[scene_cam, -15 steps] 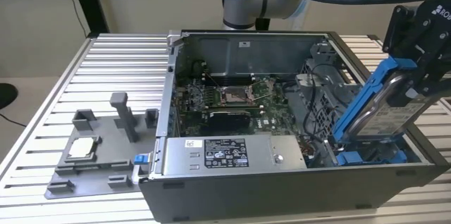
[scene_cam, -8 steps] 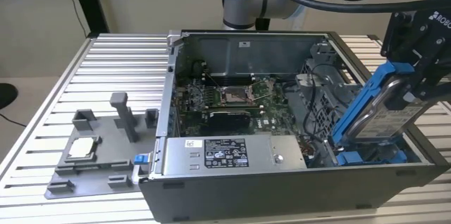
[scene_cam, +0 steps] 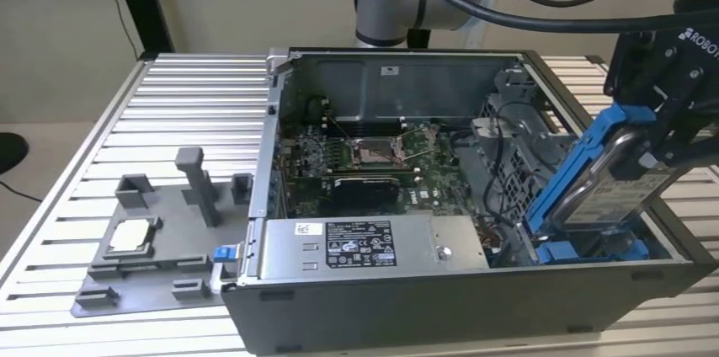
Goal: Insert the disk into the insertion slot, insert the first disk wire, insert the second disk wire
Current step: 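Insert the disk into the insertion slot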
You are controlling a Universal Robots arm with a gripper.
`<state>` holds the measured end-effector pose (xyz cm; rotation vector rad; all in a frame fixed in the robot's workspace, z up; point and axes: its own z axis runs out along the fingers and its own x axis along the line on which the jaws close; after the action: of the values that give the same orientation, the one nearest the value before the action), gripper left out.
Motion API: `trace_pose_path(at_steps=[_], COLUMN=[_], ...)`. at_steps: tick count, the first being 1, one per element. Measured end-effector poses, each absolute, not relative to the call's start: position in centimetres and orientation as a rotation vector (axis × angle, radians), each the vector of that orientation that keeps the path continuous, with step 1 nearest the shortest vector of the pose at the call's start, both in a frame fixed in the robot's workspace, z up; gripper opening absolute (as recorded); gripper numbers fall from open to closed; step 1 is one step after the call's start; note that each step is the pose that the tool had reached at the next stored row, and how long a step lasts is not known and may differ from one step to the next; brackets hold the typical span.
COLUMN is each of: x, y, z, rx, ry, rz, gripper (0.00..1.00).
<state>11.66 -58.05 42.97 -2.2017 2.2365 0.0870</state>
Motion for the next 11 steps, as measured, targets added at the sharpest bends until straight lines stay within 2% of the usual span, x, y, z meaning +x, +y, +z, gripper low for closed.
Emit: trace_pose_path(at_steps=[11], x=[11.65], y=[-58.06], z=[42.24], rx=[-2.202], ry=[2.237], rz=[0.087], gripper=[0.00])
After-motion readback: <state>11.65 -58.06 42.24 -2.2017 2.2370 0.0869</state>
